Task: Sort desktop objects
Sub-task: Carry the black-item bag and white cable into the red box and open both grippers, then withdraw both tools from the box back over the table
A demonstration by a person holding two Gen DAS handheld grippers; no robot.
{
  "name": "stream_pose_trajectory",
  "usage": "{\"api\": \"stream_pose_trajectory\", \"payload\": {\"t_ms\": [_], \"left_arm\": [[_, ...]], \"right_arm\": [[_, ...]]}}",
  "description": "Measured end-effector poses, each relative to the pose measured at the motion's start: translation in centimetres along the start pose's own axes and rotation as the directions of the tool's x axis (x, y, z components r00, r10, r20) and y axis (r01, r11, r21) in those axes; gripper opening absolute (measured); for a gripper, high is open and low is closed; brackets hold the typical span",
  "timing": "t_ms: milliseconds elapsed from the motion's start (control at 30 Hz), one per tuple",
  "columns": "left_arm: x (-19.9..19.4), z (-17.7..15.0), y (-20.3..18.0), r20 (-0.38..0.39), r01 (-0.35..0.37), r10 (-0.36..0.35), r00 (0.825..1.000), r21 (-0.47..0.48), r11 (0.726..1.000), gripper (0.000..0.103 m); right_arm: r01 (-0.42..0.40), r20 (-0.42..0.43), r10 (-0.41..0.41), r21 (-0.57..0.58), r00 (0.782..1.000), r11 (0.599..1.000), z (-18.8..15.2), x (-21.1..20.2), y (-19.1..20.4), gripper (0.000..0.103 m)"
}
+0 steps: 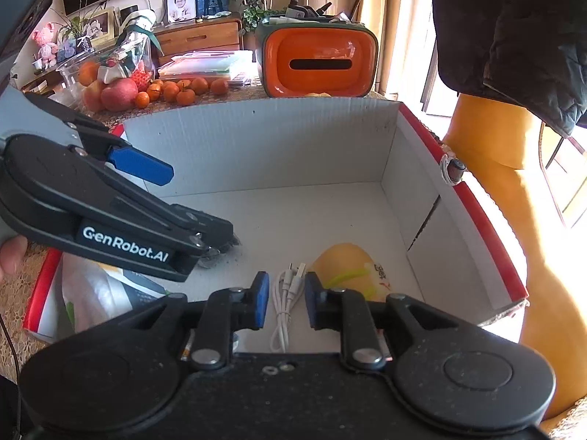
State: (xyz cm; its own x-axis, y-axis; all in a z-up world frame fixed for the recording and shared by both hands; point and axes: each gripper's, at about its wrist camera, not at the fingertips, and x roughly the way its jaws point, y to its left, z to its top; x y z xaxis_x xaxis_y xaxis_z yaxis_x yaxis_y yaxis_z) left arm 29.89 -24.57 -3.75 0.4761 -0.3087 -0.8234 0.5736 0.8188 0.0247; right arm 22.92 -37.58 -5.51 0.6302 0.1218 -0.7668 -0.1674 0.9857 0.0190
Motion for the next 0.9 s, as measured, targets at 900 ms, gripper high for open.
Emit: {"api": "stream_pose_trajectory", "payload": {"t_ms": [900], "left_arm": [[-15.7,-5.6,1.4,0.176,0.018,-0.010,0.984,-0.046,0.999,0.073]], "right_arm": [[-0.040,0.098,0.044,-0.036,0.994,0.999,0.8,-10.2,6.1,0.046]]}}
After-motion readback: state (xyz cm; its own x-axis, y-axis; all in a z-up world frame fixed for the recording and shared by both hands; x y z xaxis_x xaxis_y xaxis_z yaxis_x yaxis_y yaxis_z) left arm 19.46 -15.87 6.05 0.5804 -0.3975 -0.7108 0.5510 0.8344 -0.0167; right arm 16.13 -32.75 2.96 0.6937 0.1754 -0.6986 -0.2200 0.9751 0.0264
